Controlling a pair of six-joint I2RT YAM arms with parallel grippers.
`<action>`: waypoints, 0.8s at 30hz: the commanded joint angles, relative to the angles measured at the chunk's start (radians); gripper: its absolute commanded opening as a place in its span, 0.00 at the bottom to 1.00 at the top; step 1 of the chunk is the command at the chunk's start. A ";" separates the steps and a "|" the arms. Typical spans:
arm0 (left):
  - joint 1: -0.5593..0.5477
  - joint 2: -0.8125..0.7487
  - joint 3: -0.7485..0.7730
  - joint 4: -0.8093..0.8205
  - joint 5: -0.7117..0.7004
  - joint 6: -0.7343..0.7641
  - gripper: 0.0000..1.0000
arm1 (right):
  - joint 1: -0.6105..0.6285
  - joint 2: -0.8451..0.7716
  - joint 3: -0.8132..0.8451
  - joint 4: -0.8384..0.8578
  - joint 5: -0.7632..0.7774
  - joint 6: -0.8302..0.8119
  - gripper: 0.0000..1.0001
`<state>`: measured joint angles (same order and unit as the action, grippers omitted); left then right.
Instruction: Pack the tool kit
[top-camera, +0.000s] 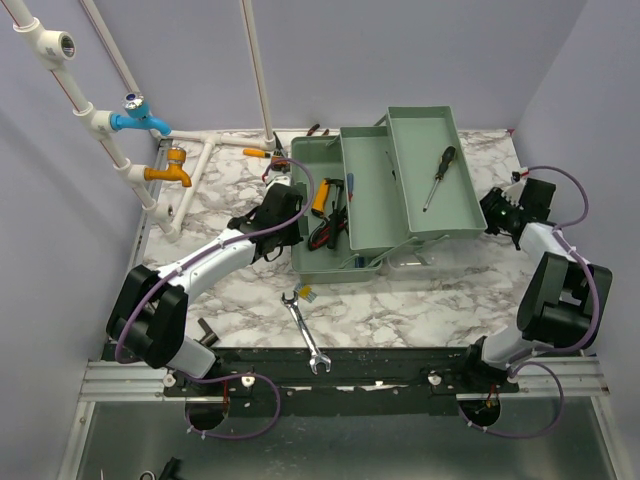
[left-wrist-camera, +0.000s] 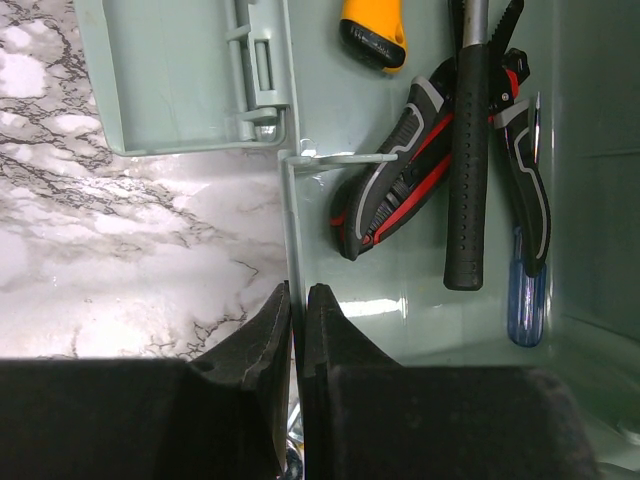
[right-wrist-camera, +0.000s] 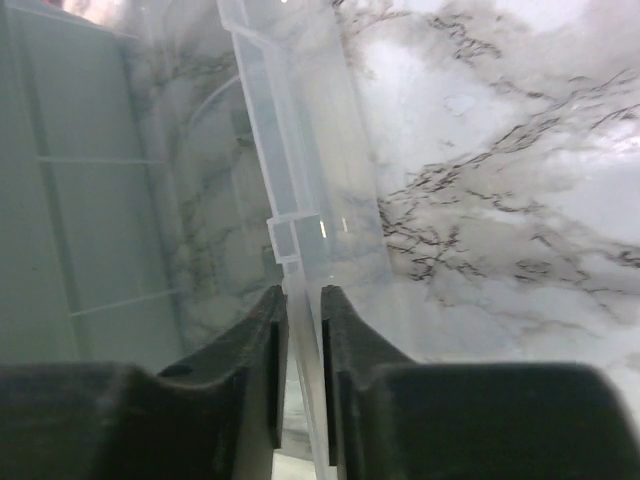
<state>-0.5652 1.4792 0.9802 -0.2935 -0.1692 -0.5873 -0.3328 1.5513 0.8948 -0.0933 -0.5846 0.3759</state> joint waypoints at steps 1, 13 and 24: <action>-0.020 0.013 -0.023 0.039 0.043 0.039 0.09 | 0.013 -0.054 0.031 -0.076 0.095 -0.032 0.17; -0.092 -0.002 -0.025 0.069 0.009 0.079 0.09 | 0.078 -0.209 0.179 -0.260 0.238 -0.089 0.01; -0.137 -0.002 -0.011 0.107 0.068 0.058 0.09 | 0.353 -0.200 0.419 -0.481 0.684 -0.164 0.00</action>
<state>-0.6395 1.4792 0.9676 -0.2554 -0.2382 -0.5320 -0.0879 1.3594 1.2194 -0.5289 -0.0929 0.1814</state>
